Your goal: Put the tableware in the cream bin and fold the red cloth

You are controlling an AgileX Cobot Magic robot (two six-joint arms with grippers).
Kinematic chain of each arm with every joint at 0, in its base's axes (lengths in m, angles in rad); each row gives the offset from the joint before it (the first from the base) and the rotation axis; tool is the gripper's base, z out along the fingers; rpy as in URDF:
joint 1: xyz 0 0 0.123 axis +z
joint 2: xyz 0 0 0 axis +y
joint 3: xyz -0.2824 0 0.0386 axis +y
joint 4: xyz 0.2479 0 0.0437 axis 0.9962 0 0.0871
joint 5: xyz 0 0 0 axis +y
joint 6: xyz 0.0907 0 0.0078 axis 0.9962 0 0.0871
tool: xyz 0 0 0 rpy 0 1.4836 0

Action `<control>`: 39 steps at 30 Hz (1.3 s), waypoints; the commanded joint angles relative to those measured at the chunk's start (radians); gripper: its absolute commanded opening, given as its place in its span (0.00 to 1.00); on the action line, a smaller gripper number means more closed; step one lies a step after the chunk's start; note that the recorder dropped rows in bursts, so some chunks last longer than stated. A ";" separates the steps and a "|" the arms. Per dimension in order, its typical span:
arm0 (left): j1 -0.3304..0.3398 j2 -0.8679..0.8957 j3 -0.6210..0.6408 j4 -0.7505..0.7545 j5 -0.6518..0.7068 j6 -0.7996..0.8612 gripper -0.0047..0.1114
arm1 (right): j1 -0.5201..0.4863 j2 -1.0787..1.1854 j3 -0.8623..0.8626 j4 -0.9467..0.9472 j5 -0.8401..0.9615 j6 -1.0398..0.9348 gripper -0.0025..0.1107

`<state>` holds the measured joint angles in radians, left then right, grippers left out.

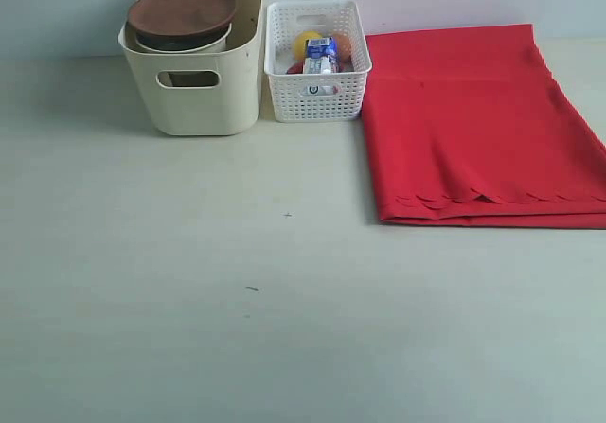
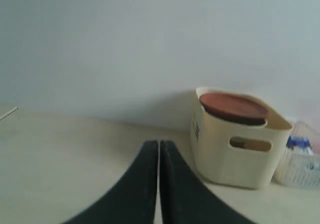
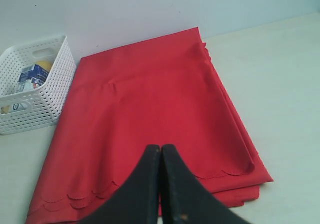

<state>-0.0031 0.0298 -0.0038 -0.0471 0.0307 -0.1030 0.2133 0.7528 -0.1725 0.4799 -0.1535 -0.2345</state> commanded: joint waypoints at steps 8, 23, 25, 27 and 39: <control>0.004 -0.030 0.004 -0.166 0.154 0.332 0.07 | -0.003 -0.008 0.005 -0.001 -0.007 -0.001 0.02; 0.003 -0.030 0.004 -0.043 0.158 0.134 0.07 | -0.003 -0.008 0.005 -0.001 -0.007 -0.001 0.02; 0.003 -0.030 0.004 -0.043 0.158 0.134 0.07 | -0.003 -0.008 0.005 -0.001 -0.007 -0.001 0.02; 0.003 -0.030 0.004 -0.043 0.158 0.134 0.07 | -0.003 -0.008 0.005 -0.001 -0.007 -0.001 0.02; 0.003 -0.030 0.004 -0.043 0.157 0.134 0.07 | -0.003 -0.008 0.005 -0.001 -0.007 -0.001 0.02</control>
<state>0.0000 0.0059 -0.0032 -0.0893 0.1894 0.0403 0.2133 0.7528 -0.1725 0.4799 -0.1535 -0.2345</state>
